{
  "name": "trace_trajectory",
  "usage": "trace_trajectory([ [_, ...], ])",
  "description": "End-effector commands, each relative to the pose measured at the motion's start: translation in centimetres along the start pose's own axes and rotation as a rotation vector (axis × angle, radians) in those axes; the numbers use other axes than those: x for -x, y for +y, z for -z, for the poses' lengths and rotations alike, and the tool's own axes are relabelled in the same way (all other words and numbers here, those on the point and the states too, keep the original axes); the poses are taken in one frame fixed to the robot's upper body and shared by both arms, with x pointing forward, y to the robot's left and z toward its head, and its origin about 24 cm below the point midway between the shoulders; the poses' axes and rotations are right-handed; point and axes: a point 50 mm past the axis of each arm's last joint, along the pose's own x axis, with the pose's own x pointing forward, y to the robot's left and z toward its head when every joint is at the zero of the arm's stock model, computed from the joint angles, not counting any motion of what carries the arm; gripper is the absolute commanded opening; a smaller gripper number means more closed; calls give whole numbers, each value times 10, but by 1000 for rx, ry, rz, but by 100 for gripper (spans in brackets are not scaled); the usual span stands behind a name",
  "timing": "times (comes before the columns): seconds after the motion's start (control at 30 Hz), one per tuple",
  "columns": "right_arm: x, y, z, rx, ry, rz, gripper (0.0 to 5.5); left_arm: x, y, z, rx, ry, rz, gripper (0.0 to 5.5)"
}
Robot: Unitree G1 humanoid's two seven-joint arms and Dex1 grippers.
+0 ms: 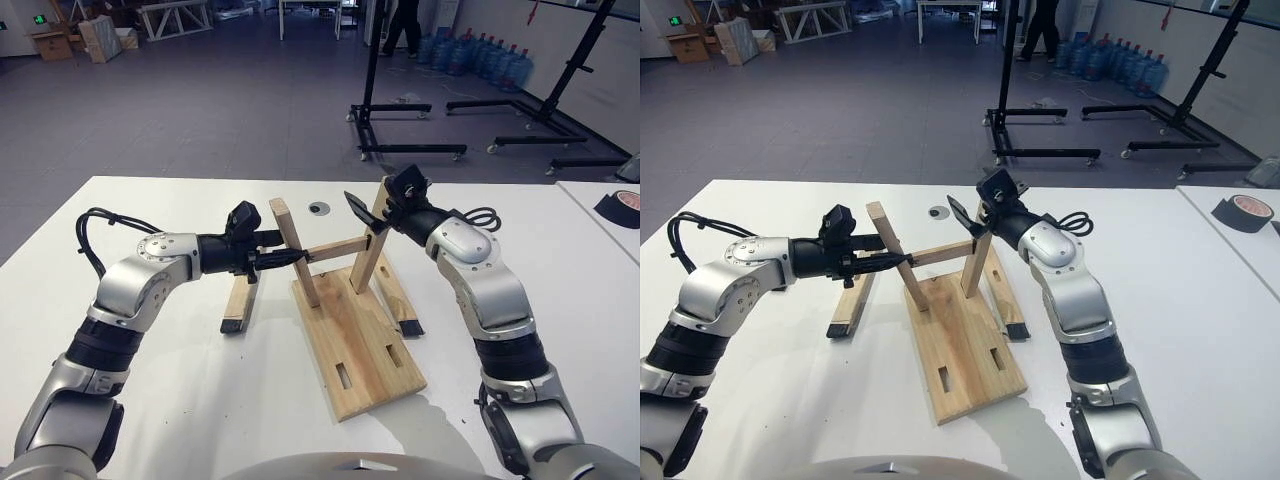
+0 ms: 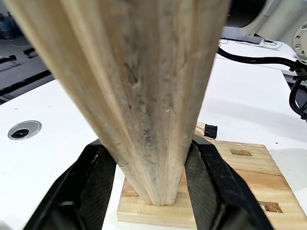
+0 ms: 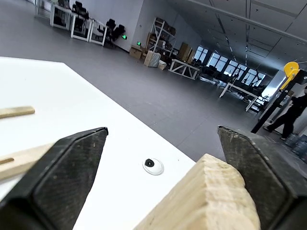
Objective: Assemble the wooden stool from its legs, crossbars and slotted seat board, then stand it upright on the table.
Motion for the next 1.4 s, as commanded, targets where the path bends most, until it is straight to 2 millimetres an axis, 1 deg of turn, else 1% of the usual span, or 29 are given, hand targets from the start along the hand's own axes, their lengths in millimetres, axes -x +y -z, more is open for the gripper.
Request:
trace_trajectory([
  [0.03, -5, 84, 19, -125, 102, -448, 416, -25, -8, 19, -25, 180, 50, 201],
  [0.1, -1, 90, 20, -115, 107, -490, 416, -29, -12, 18, -21, 176, 73, 201],
  [0.2, 2, 94, 21, -105, 116, -530, 416, -34, -16, 12, -16, 156, 114, 201],
  [0.23, 2, 95, 20, -109, 116, -542, 416, -36, -17, 9, -13, 142, 126, 201],
  [0.3, 1, 97, 20, -108, 122, -547, 416, -39, -24, -4, -13, 83, 182, 201],
  [0.37, 3, 93, 23, -77, 140, -541, 416, -41, -30, -12, -38, 66, 215, 201],
  [0.43, 5, 87, 27, -23, 153, -519, 416, -41, -24, -14, -30, 65, 174, 201],
  [0.5, 3, 82, 28, 25, 148, -480, 416, -41, -16, -15, -21, 53, 118, 201],
  [0.57, -2, 73, 29, 69, 128, -376, 416, -38, -10, -19, -16, 14, 64, 201],
  [0.6, -5, 65, 30, 87, 124, -301, 416, -36, -6, -21, -16, -8, 34, 201],
  [0.63, -7, 59, 32, 94, 121, -252, 420, -34, -3, -24, -15, -27, 8, 241],
  [0.7, -8, 49, 34, 94, 112, -179, 420, -31, 2, -27, -20, -49, -27, 270],
  [0.77, -10, 40, 31, 95, 85, -123, 420, -29, 5, -27, -31, -48, -54, 298],
  [0.87, -14, 29, 20, 110, 27, -42, 420, -26, 8, -19, -48, -9, -88, 346],
  [1.0, -15, 20, 10, 145, -24, 19, 420, -20, 7, -4, -67, 55, -92, 404],
  [1.1, -14, 18, 4, 163, -48, 40, 420, -16, 8, 4, -71, 82, -99, 409],
  [1.17, -14, 13, -1, 165, -69, 65, 420, -14, 9, 4, -78, 80, -107, 409],
  [1.27, -14, 5, -11, 171, -109, 98, 420, -6, 12, -6, -111, 28, -144, 409],
  [1.4, -10, -6, -13, 184, -97, 141, 420, 7, 16, -14, -151, 9, -185, 409],
])
